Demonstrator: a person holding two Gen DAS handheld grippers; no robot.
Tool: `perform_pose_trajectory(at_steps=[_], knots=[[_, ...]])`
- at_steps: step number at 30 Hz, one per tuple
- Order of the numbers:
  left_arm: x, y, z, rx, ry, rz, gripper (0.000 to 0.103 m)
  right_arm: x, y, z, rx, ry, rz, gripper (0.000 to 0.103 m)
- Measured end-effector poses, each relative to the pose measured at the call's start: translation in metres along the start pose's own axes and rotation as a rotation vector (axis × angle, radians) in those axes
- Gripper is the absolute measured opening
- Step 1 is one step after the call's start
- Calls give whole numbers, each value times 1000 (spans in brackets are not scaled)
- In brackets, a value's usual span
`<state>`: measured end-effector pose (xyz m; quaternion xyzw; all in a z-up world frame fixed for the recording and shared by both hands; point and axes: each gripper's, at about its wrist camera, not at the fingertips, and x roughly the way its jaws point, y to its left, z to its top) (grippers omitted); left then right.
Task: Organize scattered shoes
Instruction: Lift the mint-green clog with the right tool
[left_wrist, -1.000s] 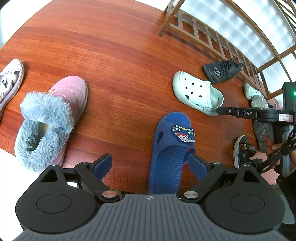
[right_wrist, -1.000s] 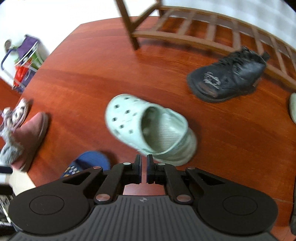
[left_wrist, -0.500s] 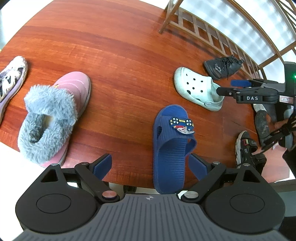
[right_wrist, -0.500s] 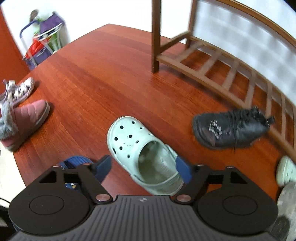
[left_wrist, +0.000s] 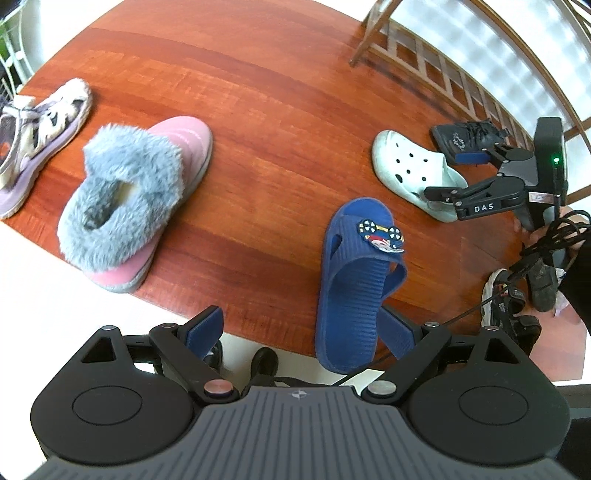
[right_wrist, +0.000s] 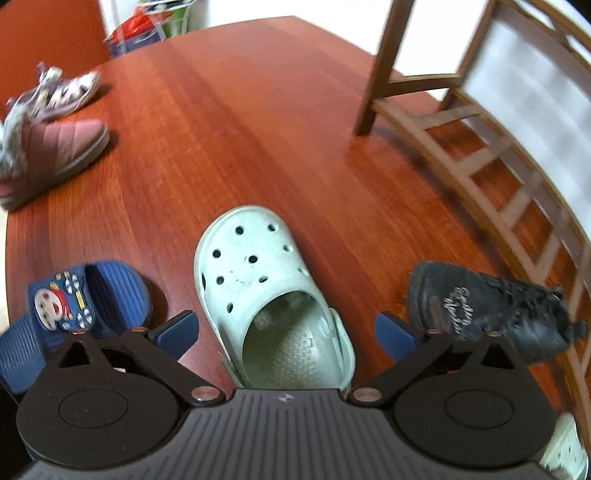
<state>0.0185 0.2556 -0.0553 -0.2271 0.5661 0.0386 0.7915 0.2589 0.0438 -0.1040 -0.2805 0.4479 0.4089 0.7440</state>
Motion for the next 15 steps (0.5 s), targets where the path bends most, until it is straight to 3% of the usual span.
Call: perform_pose_trajectory(at_steps=[6,10,15], knots=[[-1,-2,-5,-20,1,8,91,16,-3,-1,-73,11,26,102],[-1,-4,-9,-31,3,9,91,26,-4,-1,-122,19,43,87],[-1,-10,-15,-30,4,10,91,37,-6,-2,-174,29,61,87]])
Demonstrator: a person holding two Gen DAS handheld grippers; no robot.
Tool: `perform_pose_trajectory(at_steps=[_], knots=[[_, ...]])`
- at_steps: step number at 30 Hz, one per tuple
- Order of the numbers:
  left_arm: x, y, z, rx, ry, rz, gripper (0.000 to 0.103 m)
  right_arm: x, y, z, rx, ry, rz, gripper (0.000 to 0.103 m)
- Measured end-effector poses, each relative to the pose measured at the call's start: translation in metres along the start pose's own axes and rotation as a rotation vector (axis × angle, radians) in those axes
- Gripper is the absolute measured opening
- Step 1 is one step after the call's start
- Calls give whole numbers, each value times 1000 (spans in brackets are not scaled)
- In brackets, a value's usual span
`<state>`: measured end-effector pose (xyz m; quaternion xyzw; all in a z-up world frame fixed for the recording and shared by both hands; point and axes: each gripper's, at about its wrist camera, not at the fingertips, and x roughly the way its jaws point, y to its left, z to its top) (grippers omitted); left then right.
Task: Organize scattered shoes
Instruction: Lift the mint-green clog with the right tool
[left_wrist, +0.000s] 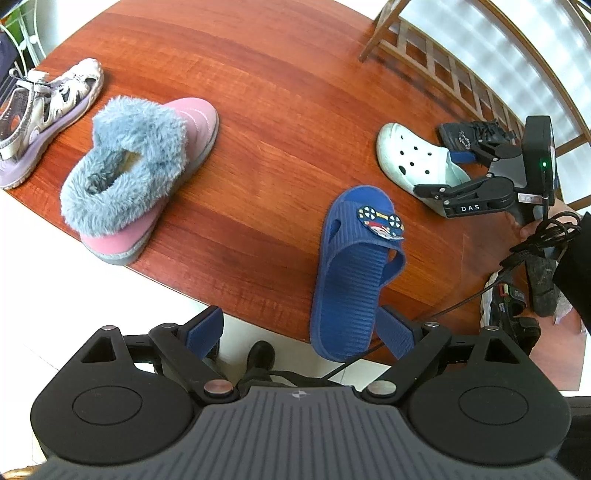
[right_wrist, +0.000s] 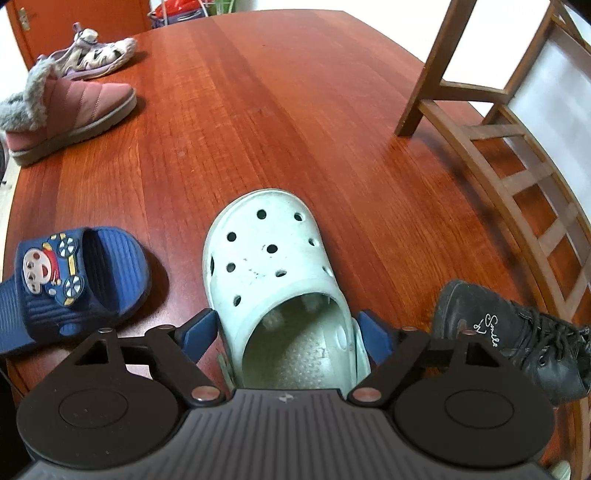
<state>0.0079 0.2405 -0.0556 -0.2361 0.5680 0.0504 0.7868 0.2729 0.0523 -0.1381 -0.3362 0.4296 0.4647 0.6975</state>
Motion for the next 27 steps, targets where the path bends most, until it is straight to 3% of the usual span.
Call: perform_pose_trajectory(at_steps=[4,12,27], knots=[[1,-5,-4,7,8,-1,91,-5,-2,-1,14,-10,3,79],[2,-13,-5,57,17,-26,91,-23,0,-17,188,6,-29,76],[7,-20,4,267,68,-139,91,-90,46,-74,716,-57,-154,76]])
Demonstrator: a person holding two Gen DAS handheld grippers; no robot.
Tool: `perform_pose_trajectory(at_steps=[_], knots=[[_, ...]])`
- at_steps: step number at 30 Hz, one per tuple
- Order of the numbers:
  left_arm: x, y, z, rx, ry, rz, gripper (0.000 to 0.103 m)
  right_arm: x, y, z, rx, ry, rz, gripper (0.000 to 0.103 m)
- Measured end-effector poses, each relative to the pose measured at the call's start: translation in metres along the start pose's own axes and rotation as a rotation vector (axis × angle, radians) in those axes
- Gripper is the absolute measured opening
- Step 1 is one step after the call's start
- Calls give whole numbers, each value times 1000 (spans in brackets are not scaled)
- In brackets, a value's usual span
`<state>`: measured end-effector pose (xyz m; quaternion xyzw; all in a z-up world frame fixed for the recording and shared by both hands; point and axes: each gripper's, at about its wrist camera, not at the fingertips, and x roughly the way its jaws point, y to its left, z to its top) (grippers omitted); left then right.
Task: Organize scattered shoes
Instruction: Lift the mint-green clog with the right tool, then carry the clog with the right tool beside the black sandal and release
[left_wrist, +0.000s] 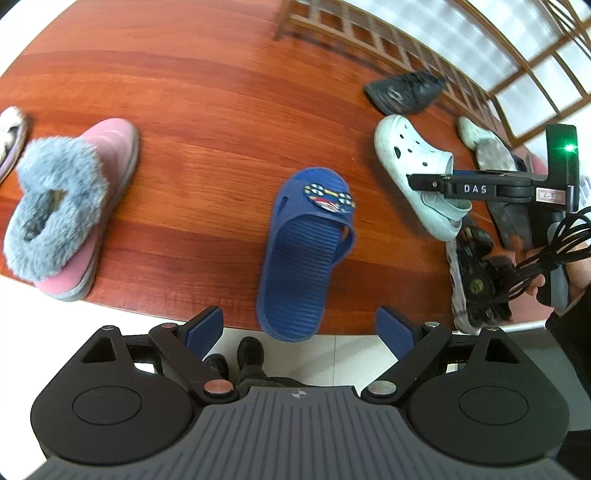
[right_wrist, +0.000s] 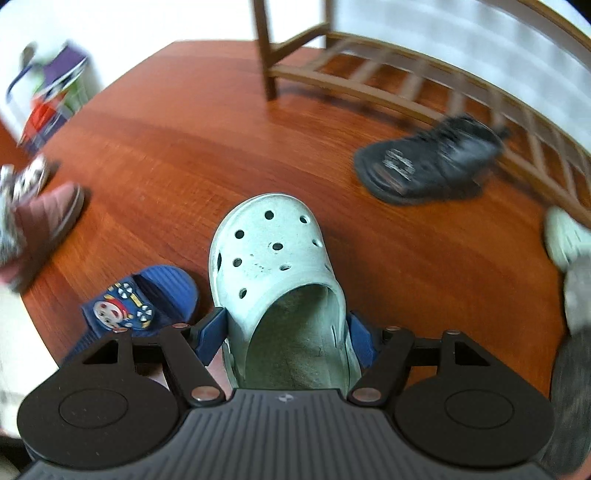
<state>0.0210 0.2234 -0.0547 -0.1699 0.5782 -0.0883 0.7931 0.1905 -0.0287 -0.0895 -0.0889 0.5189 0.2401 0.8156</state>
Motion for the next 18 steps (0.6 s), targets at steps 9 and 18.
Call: perform_pose_trajectory(at_steps=[9,18], knots=[[10,-7,-10,107,54,-65,91,-36,6,-48,238,-55,-50,76],[17,-19,-21,176,87,-101,91,-71,10,-95,439,-105,-96,76]])
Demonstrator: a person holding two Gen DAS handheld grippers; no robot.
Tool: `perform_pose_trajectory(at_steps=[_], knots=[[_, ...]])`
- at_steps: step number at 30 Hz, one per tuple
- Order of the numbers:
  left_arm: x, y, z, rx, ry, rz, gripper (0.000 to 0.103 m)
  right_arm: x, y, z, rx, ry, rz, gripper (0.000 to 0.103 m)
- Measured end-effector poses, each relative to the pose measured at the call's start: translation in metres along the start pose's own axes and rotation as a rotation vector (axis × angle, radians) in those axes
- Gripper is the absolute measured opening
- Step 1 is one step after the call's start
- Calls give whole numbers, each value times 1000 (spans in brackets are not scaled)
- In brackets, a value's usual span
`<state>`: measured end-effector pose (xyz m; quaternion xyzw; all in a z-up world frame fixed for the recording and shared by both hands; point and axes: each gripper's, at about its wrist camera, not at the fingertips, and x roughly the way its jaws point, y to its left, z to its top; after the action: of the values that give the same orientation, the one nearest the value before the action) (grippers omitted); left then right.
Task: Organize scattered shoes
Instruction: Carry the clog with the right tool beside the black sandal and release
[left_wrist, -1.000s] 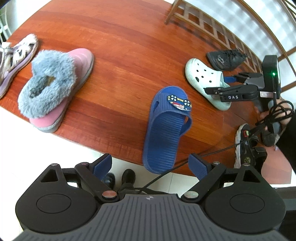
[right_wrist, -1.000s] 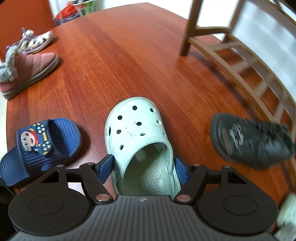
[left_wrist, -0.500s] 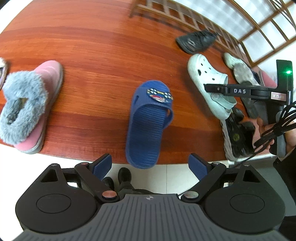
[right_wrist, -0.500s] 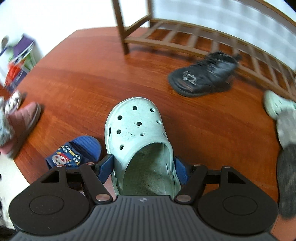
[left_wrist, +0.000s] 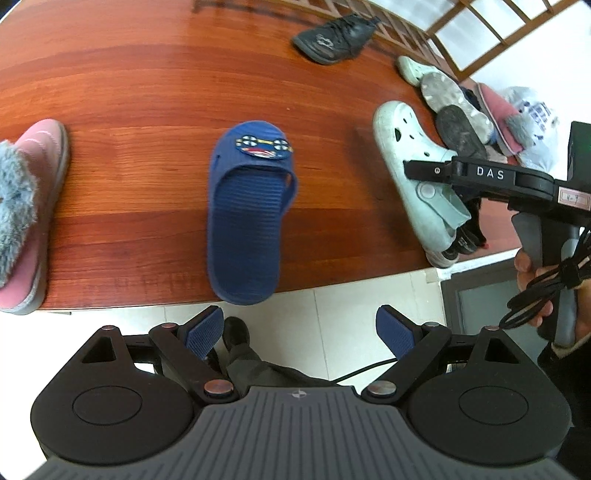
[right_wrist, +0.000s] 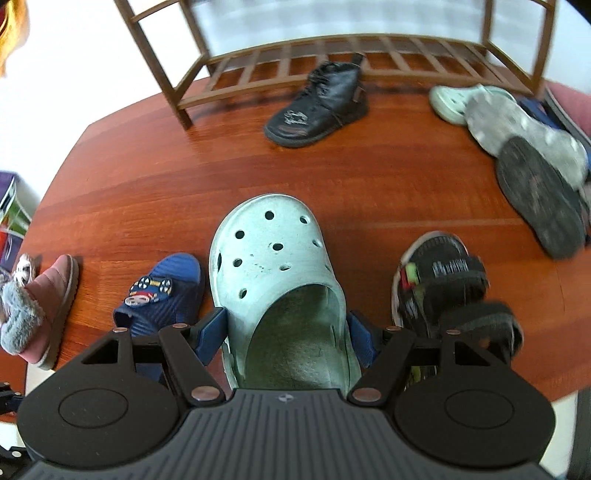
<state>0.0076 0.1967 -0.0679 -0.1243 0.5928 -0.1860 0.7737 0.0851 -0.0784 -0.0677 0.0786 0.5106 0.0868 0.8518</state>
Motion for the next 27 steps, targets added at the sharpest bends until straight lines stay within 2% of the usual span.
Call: perform_pose_trajectory(at_steps=[6,12,20,22,27], knots=[[3,-19,2,47,-3,-4,91,-29,-20,-9,14,-47,-50,76],[11,-42,13,72,-22,-10,91,-59,-59,-10,56,-92,-97,76],[34,-84,28,57,-39,-17,91,-83,-131,-16,115,-105,-178,76],[40,-96,33,54,-43,-15,91,-79,-164,-10,118,-99,-196,76],[51,-120,44,53,-49,-3,91,-69,-204,-14,133,-69,-225,76]])
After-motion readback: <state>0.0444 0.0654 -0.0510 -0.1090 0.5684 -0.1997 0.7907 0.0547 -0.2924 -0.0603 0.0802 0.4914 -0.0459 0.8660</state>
